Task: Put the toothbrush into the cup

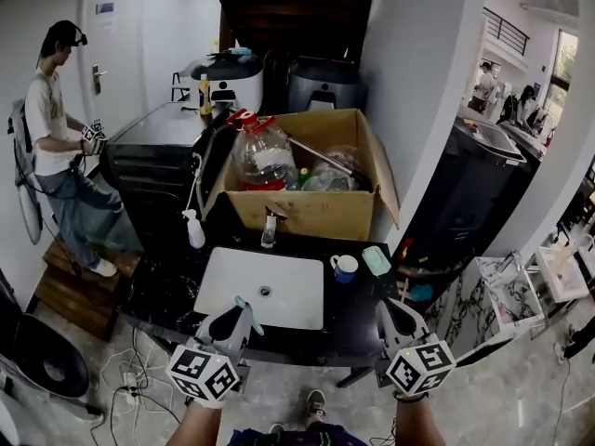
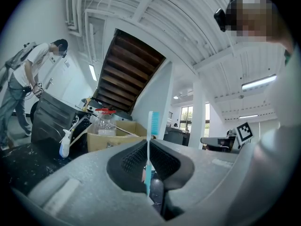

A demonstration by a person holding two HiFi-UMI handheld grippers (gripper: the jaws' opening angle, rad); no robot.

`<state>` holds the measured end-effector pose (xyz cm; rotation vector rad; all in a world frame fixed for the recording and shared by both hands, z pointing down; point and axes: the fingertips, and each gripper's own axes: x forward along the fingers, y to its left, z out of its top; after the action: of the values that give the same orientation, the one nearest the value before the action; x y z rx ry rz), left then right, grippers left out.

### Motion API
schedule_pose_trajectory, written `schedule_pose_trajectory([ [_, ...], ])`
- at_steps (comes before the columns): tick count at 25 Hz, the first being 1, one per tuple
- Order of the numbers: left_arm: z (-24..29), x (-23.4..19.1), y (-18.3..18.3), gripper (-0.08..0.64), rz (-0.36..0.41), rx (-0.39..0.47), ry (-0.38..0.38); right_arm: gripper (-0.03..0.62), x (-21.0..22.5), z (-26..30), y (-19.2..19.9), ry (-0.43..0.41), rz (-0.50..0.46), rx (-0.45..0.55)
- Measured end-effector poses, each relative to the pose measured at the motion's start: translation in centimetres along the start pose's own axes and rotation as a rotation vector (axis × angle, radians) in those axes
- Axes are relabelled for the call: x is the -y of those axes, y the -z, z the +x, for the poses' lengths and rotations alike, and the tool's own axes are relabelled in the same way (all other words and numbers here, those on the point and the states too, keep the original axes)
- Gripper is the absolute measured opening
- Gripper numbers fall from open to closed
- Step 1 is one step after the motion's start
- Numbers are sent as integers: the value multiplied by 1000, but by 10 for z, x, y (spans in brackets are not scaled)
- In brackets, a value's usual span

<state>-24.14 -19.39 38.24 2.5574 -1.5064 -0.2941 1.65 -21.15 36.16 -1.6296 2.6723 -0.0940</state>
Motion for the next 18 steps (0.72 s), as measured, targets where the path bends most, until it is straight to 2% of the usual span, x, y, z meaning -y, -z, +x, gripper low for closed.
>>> schedule_pose_trajectory([
  [11,88,16,-16,23,48,27,26,2,58,46,-22,-39,15,67],
  [18,145,35,-3,23,58,0,87,3,88,65,-17,-51,27,67],
])
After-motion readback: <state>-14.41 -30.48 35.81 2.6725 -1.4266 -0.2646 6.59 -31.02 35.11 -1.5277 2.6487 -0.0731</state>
